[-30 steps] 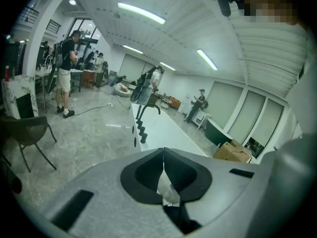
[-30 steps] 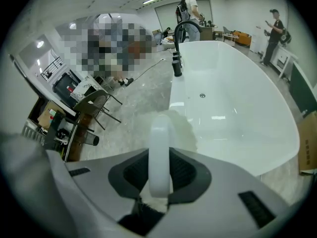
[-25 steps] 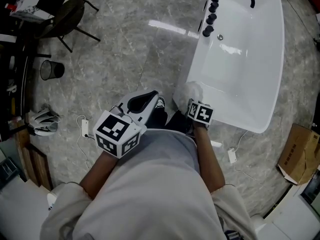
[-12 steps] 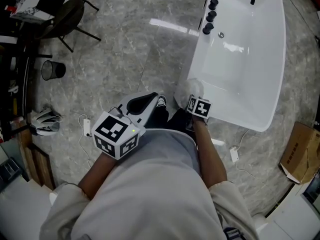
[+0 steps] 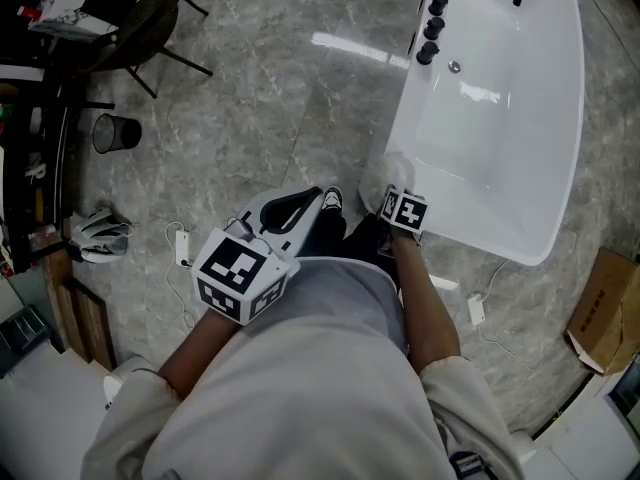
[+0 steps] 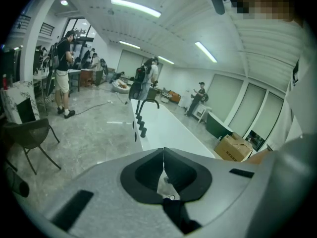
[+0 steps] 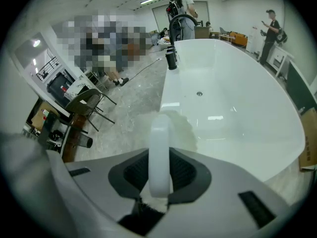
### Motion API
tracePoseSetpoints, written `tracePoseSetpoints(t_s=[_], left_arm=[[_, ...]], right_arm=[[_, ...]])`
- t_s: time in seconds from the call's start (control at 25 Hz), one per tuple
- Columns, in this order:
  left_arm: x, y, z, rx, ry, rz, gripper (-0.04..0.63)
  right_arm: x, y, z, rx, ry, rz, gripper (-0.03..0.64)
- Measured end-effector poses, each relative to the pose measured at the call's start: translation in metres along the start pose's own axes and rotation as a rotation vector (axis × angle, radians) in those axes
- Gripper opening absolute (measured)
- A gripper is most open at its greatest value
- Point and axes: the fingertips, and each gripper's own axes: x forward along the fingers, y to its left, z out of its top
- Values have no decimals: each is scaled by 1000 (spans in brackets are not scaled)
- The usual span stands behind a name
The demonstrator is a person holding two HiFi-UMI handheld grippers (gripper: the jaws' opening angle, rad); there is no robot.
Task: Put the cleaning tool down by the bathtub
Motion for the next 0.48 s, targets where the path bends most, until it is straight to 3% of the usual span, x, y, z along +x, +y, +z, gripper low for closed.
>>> tracePoseSetpoints(t_s=[0.48], left_arm=[[-13,9,-6,-28,-1,48,8]], right_arm=[[13,-2,-11,-3,15,-20,72]])
